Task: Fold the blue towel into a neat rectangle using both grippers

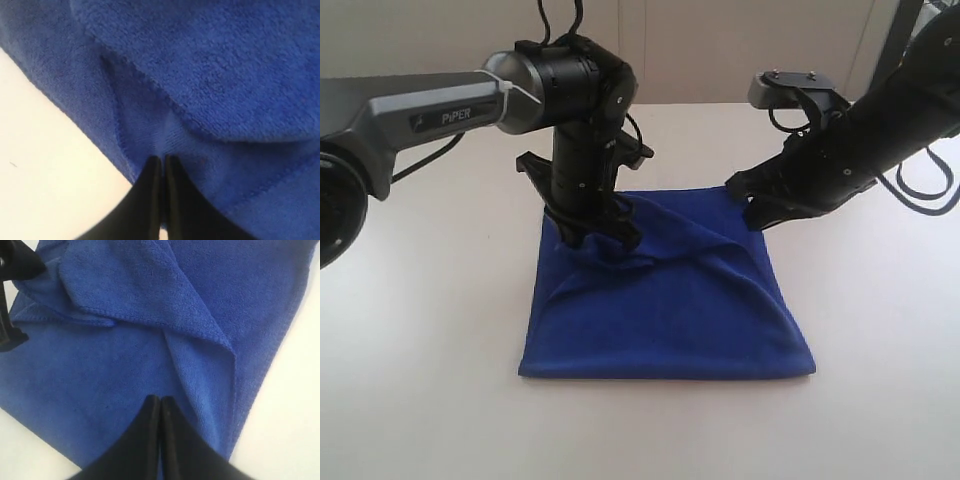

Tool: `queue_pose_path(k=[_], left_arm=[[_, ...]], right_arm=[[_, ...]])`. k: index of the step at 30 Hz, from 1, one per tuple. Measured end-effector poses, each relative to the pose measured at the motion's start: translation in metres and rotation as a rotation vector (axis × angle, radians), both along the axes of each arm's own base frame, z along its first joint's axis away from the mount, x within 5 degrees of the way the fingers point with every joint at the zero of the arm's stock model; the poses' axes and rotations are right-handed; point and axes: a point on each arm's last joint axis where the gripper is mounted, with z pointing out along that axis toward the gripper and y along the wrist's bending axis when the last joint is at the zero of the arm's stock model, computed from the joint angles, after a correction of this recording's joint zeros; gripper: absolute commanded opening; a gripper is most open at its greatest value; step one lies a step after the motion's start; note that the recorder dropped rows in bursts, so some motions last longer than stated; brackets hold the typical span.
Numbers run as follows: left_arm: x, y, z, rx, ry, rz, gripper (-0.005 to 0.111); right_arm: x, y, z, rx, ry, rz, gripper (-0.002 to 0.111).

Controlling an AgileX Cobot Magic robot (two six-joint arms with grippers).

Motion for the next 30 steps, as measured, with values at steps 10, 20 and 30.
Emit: queue_pose_path(k=[10,20,30], left_arm=[[-0.008,-0.023,0.075,-0.462,-0.169,-0.068,0.000],[-0.006,-0.042,0.089,-0.769,-0.196,-0.189,0.000],[-0.003,-0.058,0.070,-0.919,-0.134,-0.282,0.000]], right_arm=[[0.006,-0.004,-0.018,-0.076,0.023,0.011,0.000],[0.014,-0.032,-0.021,-0.218,0.018,-0.188,0.000],[0.014,-0.033,-0.021,-0.228,0.015,-0.187,0.000]])
